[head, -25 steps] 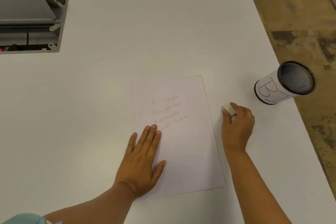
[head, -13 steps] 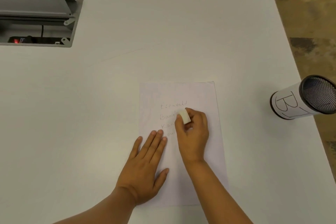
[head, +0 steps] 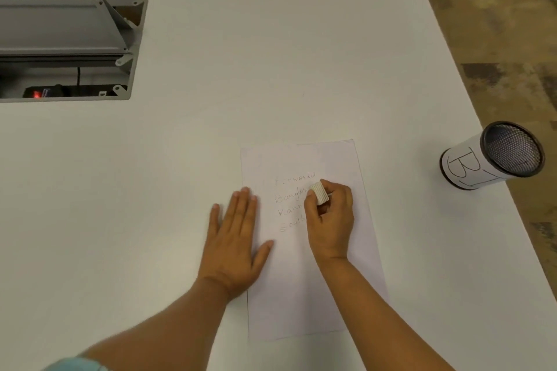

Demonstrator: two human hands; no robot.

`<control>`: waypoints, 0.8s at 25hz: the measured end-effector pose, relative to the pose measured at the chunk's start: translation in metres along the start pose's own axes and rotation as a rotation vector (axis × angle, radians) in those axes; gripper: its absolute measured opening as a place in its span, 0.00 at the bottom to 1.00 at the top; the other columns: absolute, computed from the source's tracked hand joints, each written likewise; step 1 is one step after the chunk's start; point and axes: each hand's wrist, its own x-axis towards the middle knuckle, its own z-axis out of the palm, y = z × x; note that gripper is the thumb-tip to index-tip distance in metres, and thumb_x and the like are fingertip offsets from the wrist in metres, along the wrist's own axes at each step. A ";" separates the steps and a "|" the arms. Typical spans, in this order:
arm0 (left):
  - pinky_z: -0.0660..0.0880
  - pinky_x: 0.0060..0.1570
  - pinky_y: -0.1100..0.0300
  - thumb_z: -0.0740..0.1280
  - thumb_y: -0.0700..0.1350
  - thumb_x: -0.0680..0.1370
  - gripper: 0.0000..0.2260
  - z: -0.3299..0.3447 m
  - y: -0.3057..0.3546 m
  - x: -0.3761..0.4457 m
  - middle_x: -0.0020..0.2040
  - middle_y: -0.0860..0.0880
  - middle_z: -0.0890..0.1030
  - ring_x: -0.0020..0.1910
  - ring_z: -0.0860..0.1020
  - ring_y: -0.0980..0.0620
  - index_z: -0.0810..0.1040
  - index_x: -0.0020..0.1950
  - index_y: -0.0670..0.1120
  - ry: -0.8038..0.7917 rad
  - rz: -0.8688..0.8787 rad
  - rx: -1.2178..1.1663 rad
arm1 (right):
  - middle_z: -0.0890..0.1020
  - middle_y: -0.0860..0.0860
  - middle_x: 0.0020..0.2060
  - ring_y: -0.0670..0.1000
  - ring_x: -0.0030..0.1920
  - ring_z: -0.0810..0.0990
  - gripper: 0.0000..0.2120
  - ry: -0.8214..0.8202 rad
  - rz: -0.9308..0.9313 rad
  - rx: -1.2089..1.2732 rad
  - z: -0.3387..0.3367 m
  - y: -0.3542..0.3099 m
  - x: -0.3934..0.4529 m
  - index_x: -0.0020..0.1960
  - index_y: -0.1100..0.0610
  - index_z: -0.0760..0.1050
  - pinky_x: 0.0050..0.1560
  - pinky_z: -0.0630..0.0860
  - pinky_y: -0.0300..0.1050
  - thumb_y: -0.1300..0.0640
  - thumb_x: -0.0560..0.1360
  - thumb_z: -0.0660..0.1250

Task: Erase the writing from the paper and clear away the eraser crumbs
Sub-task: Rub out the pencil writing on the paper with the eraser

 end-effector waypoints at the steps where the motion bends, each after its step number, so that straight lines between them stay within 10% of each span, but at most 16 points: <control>1: 0.40 0.72 0.48 0.43 0.62 0.76 0.33 -0.001 -0.008 0.007 0.76 0.47 0.44 0.76 0.44 0.47 0.43 0.75 0.46 -0.009 -0.015 0.015 | 0.72 0.46 0.46 0.39 0.39 0.74 0.09 -0.004 -0.002 -0.004 0.000 0.000 0.000 0.52 0.56 0.72 0.37 0.72 0.27 0.61 0.72 0.67; 20: 0.48 0.68 0.40 0.43 0.63 0.77 0.31 0.008 -0.017 0.020 0.76 0.46 0.53 0.75 0.49 0.45 0.52 0.76 0.48 -0.021 0.044 0.061 | 0.74 0.49 0.42 0.42 0.34 0.74 0.11 -0.077 -0.032 -0.195 0.033 -0.012 0.009 0.50 0.59 0.78 0.37 0.74 0.28 0.60 0.69 0.73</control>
